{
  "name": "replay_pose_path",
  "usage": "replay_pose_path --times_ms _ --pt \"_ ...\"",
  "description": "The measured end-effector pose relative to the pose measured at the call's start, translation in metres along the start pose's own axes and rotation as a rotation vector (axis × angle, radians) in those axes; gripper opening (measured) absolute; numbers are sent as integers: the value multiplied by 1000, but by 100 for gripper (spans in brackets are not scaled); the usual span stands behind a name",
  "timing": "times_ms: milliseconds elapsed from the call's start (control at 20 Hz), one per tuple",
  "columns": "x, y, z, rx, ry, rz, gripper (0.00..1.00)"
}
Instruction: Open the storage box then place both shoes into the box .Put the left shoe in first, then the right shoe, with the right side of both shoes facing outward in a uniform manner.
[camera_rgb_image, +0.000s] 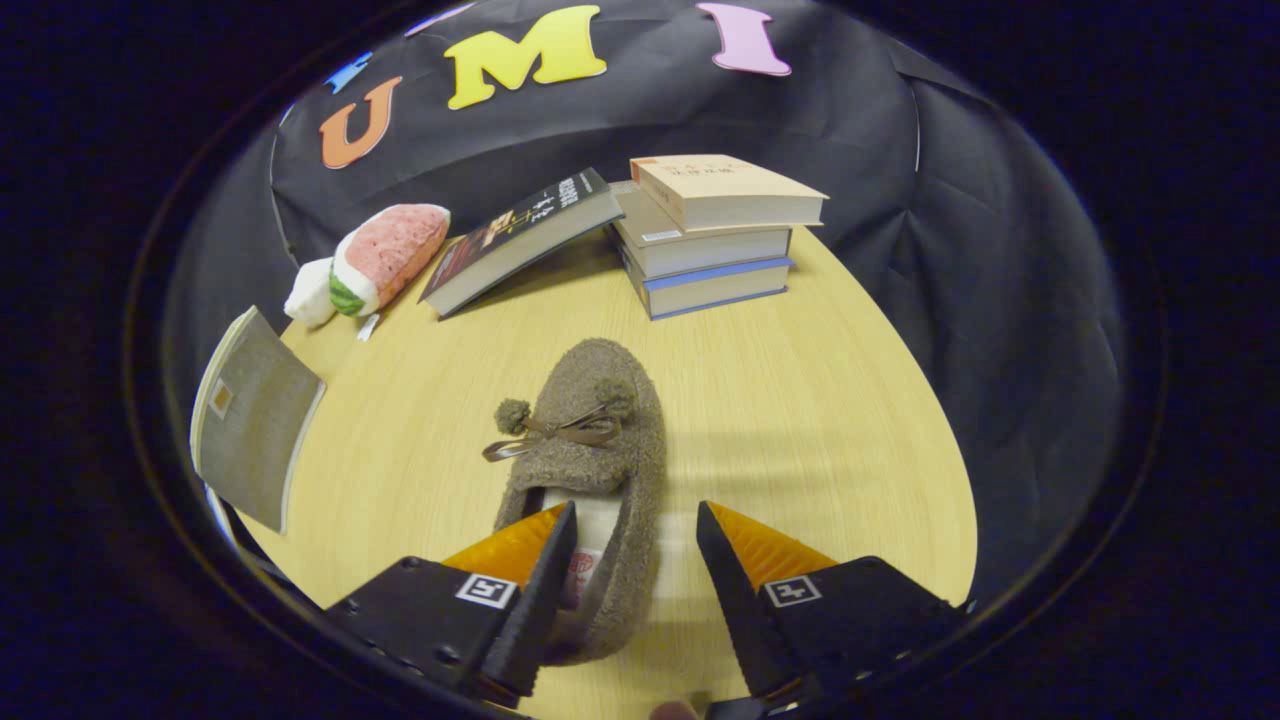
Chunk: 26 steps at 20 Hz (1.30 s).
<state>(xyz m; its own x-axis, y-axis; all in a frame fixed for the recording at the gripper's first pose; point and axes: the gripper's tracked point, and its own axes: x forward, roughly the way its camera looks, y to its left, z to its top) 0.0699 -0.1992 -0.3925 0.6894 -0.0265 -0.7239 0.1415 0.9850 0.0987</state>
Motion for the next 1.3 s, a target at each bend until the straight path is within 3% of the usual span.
replay_pose_path --times_ms 50,250,300,400,850,1300 --pt "4 1 -1 7 10 4 70" --pt "10 3 -2 50 43 7 23" --pt "14 3 -2 57 49 -2 23" --pt "13 -2 -2 81 64 -21 1" --pt "-44 32 13 233 28 -20 1" --pt "-168 203 81 322 -140 38 0"
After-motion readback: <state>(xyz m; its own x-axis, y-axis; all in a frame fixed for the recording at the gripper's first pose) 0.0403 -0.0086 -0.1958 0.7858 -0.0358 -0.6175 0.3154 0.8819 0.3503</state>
